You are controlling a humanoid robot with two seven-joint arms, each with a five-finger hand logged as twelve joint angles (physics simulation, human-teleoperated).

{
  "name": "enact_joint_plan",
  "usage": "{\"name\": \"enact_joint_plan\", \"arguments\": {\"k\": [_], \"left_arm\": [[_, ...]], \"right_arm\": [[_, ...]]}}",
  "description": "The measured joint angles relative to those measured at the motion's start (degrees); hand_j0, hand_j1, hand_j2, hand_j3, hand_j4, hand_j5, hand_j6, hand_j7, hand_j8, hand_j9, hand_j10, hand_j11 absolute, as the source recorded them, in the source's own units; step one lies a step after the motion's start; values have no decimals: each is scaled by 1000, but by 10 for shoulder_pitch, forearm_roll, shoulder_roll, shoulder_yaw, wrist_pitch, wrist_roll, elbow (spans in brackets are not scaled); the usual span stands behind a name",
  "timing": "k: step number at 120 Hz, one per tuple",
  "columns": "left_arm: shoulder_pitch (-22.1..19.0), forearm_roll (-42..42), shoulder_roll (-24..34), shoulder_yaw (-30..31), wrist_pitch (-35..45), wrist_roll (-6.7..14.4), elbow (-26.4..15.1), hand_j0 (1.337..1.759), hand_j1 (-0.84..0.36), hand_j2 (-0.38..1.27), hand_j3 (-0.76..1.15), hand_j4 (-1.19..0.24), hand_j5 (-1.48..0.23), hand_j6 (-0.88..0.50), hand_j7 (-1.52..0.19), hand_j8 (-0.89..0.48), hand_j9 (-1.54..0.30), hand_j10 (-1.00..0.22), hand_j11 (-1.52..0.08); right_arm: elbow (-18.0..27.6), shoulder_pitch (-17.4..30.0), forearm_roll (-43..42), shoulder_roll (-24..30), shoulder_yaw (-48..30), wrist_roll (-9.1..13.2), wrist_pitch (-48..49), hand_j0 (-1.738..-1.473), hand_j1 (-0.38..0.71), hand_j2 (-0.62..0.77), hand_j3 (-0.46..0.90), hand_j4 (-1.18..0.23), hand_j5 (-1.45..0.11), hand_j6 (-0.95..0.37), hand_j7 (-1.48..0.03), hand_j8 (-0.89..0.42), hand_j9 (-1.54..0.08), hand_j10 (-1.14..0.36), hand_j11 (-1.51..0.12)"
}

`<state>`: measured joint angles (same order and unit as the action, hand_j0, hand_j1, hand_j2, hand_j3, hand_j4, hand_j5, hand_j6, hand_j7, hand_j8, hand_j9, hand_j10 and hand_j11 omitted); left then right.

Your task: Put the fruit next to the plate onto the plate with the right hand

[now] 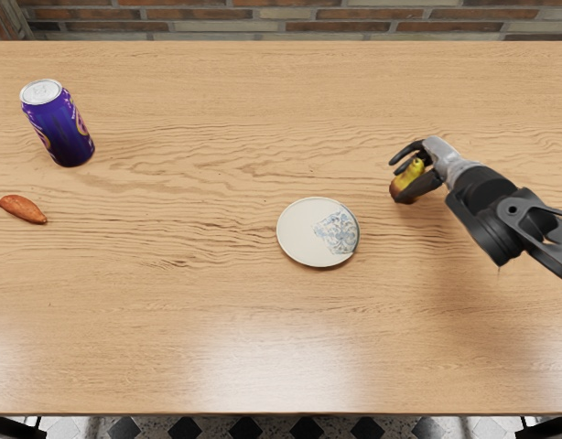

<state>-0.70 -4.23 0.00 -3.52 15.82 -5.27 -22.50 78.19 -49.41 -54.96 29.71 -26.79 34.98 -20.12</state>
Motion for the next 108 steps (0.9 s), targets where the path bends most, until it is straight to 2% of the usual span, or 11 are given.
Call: {"name": "enact_joint_plan", "arguments": {"k": [35, 108], "left_arm": [[0, 0, 0, 0, 0, 0, 0, 1658, 349, 0, 0, 0, 0, 0, 0, 0, 0, 0, 0], [0, 0, 0, 0, 0, 0, 0, 1658, 349, 0, 0, 0, 0, 0, 0, 0, 0, 0, 0]], "right_arm": [[0, -40, 61, -8, -16, 0, 87, -1658, 276, 293, 0, -623, -858, -636, -832, -409, -841, -471, -832], [0, -36, 68, -75, -28, 0, 144, -1658, 284, 309, 0, -629, -850, -638, -832, -422, -837, -482, -834]]}}
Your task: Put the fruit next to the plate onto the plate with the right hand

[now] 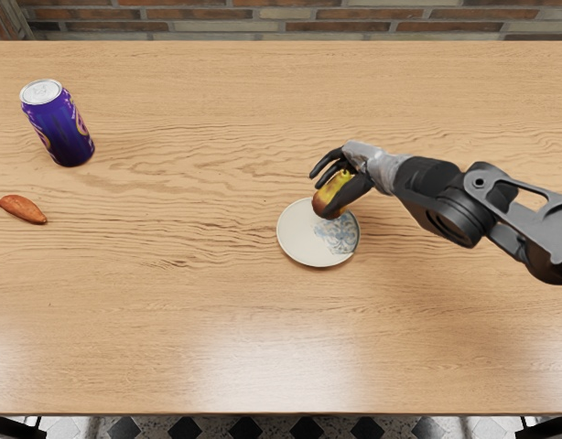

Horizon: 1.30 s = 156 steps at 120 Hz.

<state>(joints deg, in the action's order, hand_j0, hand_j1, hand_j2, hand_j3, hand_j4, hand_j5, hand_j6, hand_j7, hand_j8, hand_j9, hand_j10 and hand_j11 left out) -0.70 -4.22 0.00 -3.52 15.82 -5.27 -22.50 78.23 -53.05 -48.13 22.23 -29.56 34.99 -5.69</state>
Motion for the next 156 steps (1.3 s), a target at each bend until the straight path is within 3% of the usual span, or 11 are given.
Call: {"name": "enact_joint_plan", "arguments": {"k": [44, 56, 67, 80, 99, 110, 135, 156], "left_arm": [[0, 0, 0, 0, 0, 0, 0, 1658, 349, 0, 0, 0, 0, 0, 0, 0, 0, 0, 0], [0, 0, 0, 0, 0, 0, 0, 1658, 349, 0, 0, 0, 0, 0, 0, 0, 0, 0, 0], [0, 0, 0, 0, 0, 0, 0, 1658, 349, 0, 0, 0, 0, 0, 0, 0, 0, 0, 0], [0, 0, 0, 0, 0, 0, 0, 1658, 349, 0, 0, 0, 0, 0, 0, 0, 0, 0, 0], [0, 0, 0, 0, 0, 0, 0, 1658, 349, 0, 0, 0, 0, 0, 0, 0, 0, 0, 0], [0, 0, 0, 0, 0, 0, 0, 1658, 349, 0, 0, 0, 0, 0, 0, 0, 0, 0, 0], [0, 0, 0, 0, 0, 0, 0, 1658, 349, 0, 0, 0, 0, 0, 0, 0, 0, 0, 0], [0, 0, 0, 0, 0, 0, 0, 1658, 349, 0, 0, 0, 0, 0, 0, 0, 0, 0, 0]], "right_arm": [[0, 9, 0, -10, 4, 0, 1, -1658, 277, 297, 0, -616, -825, -623, -812, -433, -817, -491, -813], [-1, 9, -1, -22, 4, 0, -4, -1658, 43, 181, 0, -385, -515, -389, -507, -272, -510, -308, -508], [-2, 8, 4, -23, 0, 0, 0, -1658, -99, 116, 0, -246, -329, -249, -324, -174, -326, -197, -324], [-2, 6, 40, -2, -26, 0, 45, -1658, -202, 69, 0, -145, -193, -147, -190, -103, -192, -116, -191], [-3, 8, 158, 81, -88, -2, 212, -1658, -282, 32, 0, -67, -89, -69, -88, -48, -88, -54, -88], [-10, 8, 226, 132, -101, -38, 320, -1658, -306, 21, 0, -43, -57, -44, -56, -31, -56, -35, -56], [-17, 33, 284, 213, -109, -194, 395, -1658, -334, 8, 0, -16, -21, -16, -20, -11, -20, -13, -20], [-18, 81, 290, 256, -111, -272, 405, -1658, -343, 4, 0, -7, -9, -7, -9, -5, -9, -6, -9]]}}
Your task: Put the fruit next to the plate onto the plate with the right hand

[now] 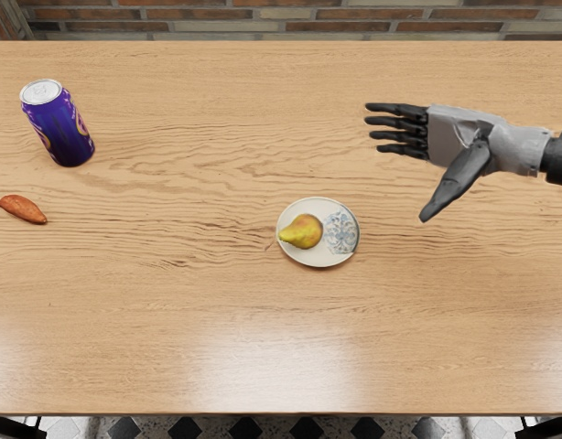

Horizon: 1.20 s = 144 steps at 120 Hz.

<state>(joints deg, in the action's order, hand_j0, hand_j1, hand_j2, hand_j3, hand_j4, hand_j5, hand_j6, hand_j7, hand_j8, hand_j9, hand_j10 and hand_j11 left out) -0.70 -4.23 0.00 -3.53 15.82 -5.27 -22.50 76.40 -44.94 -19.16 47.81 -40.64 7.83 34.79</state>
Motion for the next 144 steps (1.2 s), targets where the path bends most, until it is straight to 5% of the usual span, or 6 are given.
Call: {"name": "enact_joint_plan", "arguments": {"k": [23, 44, 76, 144], "left_arm": [[-1, 0, 0, 1, 0, 0, 0, 1658, 349, 0, 0, 0, 0, 0, 0, 0, 0, 0, 0], [-1, 0, 0, 1, 0, 0, 0, 1658, 349, 0, 0, 0, 0, 0, 0, 0, 0, 0, 0], [-1, 0, 0, 1, 0, 0, 0, 1658, 349, 0, 0, 0, 0, 0, 0, 0, 0, 0, 0], [-1, 0, 0, 1, 0, 0, 0, 1658, 349, 0, 0, 0, 0, 0, 0, 0, 0, 0, 0]], "right_arm": [[-1, 33, 0, 83, 1, -83, 2, -1658, -348, 3, 0, -3, -4, -3, -3, -2, -3, -2, -3], [-26, 54, 0, 134, 2, -117, 2, -1658, -349, 3, 0, -2, -2, -2, -1, -1, -1, -1, -1], [-53, 68, -5, 144, 8, -127, 2, -1658, -349, 3, 0, -1, -1, -2, 0, -1, 0, -1, 0], [-57, 60, -18, 76, 2, -122, 2, -1658, -349, 3, 0, -1, 0, -1, 0, -1, 0, -1, 0]]}}
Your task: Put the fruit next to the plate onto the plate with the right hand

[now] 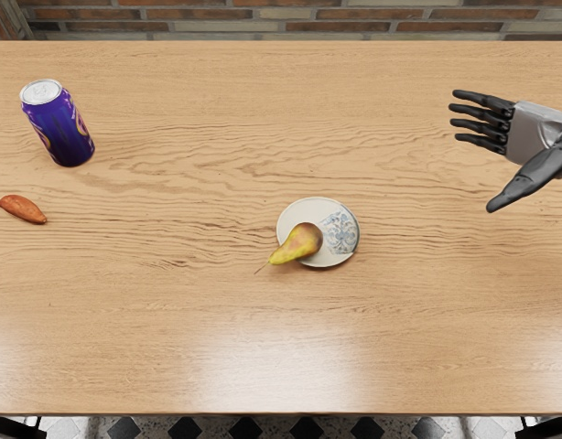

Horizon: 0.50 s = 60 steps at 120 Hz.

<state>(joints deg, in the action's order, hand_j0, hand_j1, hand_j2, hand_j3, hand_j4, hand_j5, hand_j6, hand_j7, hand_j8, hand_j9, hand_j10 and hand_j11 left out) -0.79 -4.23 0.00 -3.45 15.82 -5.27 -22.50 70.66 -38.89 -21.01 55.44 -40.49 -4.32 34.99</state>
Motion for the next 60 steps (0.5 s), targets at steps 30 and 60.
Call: {"name": "enact_joint_plan", "arguments": {"k": [30, 60], "left_arm": [[1, 0, 0, 0, 0, 0, 0, 1658, 349, 0, 0, 0, 0, 0, 0, 0, 0, 0, 0], [2, 0, 0, 0, 0, 0, 0, 1658, 349, 0, 0, 0, 0, 0, 0, 0, 0, 0, 0]], "right_arm": [[-1, 4, 0, 20, 0, 0, 0, -1658, -349, 3, 0, -1, 0, -1, 0, -1, 0, -1, 0], [-2, 7, 1, 39, 0, -1, 0, -1658, -349, 3, 0, -1, 0, -1, 0, -1, 0, -1, 0]]}}
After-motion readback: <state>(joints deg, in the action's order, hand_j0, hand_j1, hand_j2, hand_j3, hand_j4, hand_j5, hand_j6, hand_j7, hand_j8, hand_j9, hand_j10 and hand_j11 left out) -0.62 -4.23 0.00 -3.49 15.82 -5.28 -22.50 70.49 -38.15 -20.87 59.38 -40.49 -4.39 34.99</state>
